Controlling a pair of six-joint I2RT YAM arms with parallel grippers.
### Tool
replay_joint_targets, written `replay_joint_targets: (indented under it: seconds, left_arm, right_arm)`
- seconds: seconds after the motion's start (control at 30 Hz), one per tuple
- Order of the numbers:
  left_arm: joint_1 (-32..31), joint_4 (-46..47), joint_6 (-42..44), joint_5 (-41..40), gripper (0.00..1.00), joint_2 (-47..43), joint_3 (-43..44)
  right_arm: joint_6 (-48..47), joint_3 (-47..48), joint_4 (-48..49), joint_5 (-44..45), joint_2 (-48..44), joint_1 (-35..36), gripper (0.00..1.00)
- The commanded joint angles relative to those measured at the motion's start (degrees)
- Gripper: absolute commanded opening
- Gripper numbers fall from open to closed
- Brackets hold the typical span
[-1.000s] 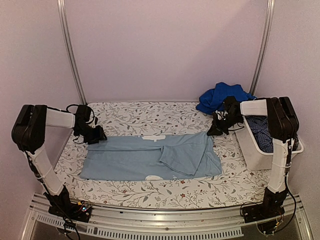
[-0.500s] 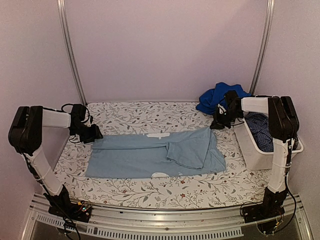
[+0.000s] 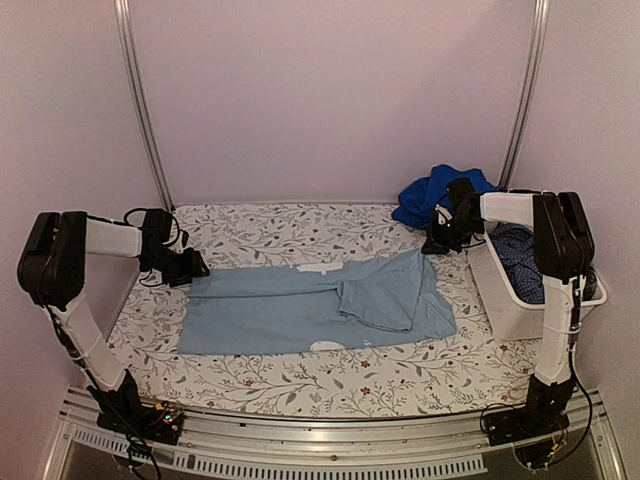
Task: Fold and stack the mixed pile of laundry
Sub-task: Adjust the rectangle-folded T-shirt at the center of the board.
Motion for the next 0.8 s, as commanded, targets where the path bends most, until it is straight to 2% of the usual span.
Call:
replay_joint_targets:
  seconds: [0.0, 0.13, 0.3, 0.4, 0.43, 0.47, 0.6, 0.7, 0.77]
  left_arm:
    - [0.98, 2.76, -1.30, -1.02, 0.61, 1.18, 1.04]
    - [0.97, 3.10, -1.30, 0.94, 0.60, 4.22, 3.30]
    - [2.31, 3.10, -1.48, 1.74, 0.53, 6.81, 4.37]
    - [2.97, 2.61, -1.88, 1.50, 0.36, 7.40, 4.56]
    - [3.36, 2.10, -2.30, 0.80, 0.34, 7.30, 4.54]
    - [3.78, 2.00, -2.64, 0.36, 0.34, 7.03, 4.23]
    - [4.67, 2.61, -3.24, -2.30, 0.52, 5.06, 2.69]
    - [4.60, 2.79, -2.51, 0.49, 0.53, 6.40, 3.67]
    - [4.59, 3.41, -2.22, 3.40, 0.47, 7.66, 4.27]
  right_arm:
    - [-0.83, 1.24, -0.22, 2.16, 0.60, 0.08, 0.00]
    - [-1.01, 1.31, -0.42, 2.66, 0.58, 0.20, 0.00]
    - [-1.09, 1.51, -0.27, 3.27, 0.46, 0.21, 0.00]
    - [-0.94, 1.44, 0.20, 3.61, 0.06, 0.31, 0.00]
    - [-0.93, 1.40, 0.46, 3.73, -0.10, 0.40, 0.00]
    - [-0.87, 1.32, 0.63, 3.78, -0.42, 0.44, 0.00]
    - [-0.76, 1.47, 1.00, 3.53, -0.47, 0.55, 0.00]
    - [-0.76, 1.66, 1.04, 3.57, 0.05, 0.84, 0.00]
    - [-0.68, 1.79, 1.31, 3.58, 0.13, 1.03, 0.00]
